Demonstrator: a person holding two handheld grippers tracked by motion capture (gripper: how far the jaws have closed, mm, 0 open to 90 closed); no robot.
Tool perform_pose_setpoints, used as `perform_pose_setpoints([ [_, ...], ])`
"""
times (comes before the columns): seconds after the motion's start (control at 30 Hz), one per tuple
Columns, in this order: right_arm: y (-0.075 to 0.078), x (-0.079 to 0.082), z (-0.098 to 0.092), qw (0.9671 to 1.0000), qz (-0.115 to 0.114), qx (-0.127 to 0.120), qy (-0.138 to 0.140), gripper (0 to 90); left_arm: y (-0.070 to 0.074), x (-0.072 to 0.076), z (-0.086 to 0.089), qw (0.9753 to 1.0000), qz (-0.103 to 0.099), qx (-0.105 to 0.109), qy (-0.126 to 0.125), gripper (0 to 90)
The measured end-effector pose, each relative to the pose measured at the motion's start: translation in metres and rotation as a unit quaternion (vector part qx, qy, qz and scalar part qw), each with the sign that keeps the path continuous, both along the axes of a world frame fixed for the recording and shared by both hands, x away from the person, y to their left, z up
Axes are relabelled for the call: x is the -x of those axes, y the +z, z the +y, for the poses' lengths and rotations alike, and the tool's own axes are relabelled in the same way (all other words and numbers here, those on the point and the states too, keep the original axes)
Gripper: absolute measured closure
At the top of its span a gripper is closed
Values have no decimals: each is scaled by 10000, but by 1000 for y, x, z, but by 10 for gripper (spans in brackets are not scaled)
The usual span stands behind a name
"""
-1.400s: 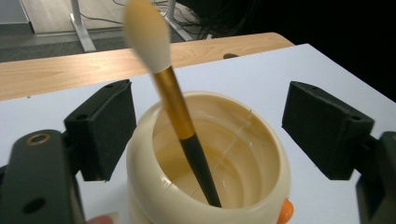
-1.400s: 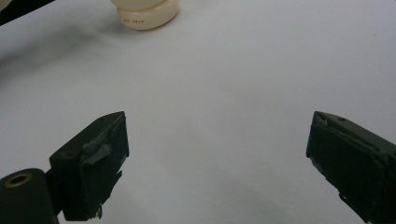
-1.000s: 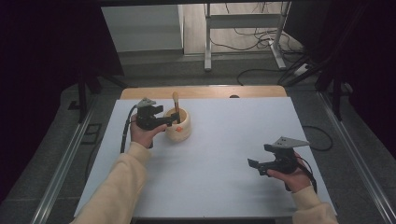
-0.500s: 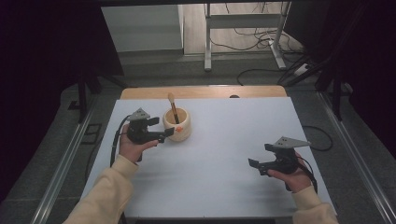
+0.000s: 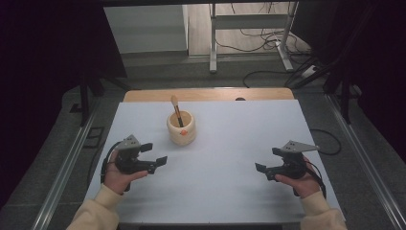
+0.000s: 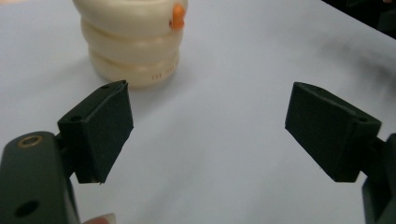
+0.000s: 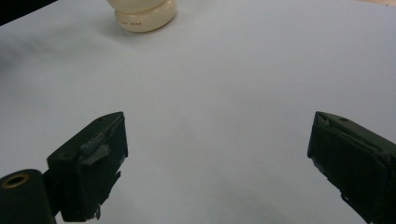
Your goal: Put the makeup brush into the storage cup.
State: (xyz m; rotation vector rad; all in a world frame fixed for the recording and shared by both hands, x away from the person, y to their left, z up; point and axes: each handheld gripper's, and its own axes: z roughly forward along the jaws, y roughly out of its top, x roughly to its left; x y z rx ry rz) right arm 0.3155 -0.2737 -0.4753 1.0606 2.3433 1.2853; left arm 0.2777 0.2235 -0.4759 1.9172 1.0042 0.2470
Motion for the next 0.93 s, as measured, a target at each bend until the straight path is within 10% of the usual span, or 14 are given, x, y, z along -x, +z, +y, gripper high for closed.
perform_pose_setpoints([
  [0.17, -2, 4, -3, 10000, -16, 69, 37, 48, -16, 16, 13, 9989, -52, -333, 326, 166],
  [0.93, -11, 17, -18, 9993, -129, 334, 71, 54, -27, 15, 29, 9981, 226, -236, 514, 170],
])
